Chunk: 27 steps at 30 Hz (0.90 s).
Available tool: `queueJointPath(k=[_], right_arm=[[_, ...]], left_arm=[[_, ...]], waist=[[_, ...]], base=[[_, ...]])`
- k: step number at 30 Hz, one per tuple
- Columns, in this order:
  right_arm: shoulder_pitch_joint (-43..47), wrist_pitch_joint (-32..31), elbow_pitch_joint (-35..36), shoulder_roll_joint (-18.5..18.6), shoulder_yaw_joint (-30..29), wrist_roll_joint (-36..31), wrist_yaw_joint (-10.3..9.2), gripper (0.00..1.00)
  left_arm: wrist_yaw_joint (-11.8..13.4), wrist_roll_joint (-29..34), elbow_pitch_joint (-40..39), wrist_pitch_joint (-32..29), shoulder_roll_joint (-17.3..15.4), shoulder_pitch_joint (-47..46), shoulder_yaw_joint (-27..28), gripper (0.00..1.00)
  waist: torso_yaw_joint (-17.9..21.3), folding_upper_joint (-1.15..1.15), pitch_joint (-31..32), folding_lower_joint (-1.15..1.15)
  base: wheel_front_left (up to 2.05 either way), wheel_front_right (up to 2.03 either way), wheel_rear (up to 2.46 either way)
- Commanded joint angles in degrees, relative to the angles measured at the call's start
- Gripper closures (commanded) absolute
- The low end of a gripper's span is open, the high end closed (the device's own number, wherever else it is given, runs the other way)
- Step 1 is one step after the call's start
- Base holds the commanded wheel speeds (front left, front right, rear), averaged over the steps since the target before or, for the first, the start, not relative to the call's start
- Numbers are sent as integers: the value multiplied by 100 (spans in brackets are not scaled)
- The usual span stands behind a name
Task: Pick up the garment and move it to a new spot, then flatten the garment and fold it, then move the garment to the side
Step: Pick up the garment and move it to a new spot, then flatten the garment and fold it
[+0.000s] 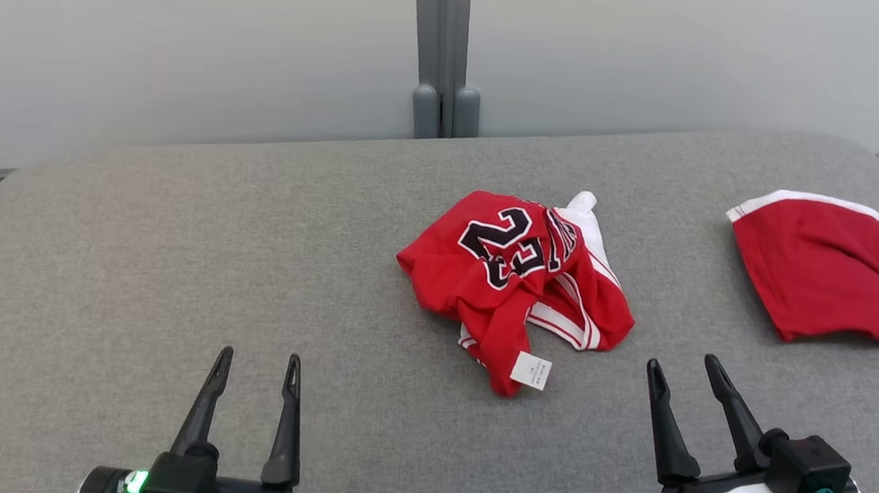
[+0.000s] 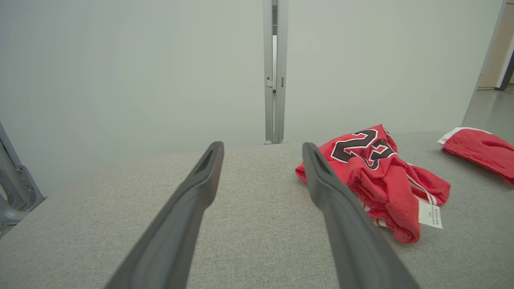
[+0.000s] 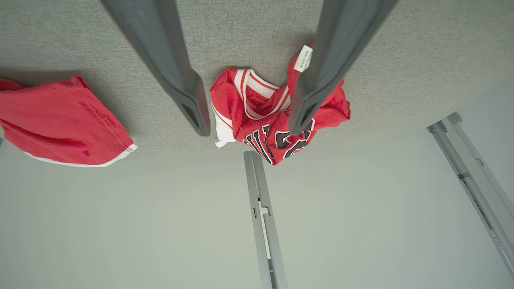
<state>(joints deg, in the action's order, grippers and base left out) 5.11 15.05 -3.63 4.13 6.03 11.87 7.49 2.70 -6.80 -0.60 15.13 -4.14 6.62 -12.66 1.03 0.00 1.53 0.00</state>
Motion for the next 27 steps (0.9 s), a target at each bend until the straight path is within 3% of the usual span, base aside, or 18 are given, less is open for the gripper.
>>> queueJointPath(k=[1, 27], right_arm=[[113, 17, -15, -12, -30, -35, -1, 0], [384, 17, -50, -44, -153, -12, -1, 0]], left_arm=[[-21, 74, -20, -1, 28, 166, 41, 0], [-20, 292, -28, 0, 121, 538, 120, 0]], waist=[[-250, 0, 287, 0], [-209, 0, 574, 0]], base=[[0, 0, 0], [0, 0, 0]])
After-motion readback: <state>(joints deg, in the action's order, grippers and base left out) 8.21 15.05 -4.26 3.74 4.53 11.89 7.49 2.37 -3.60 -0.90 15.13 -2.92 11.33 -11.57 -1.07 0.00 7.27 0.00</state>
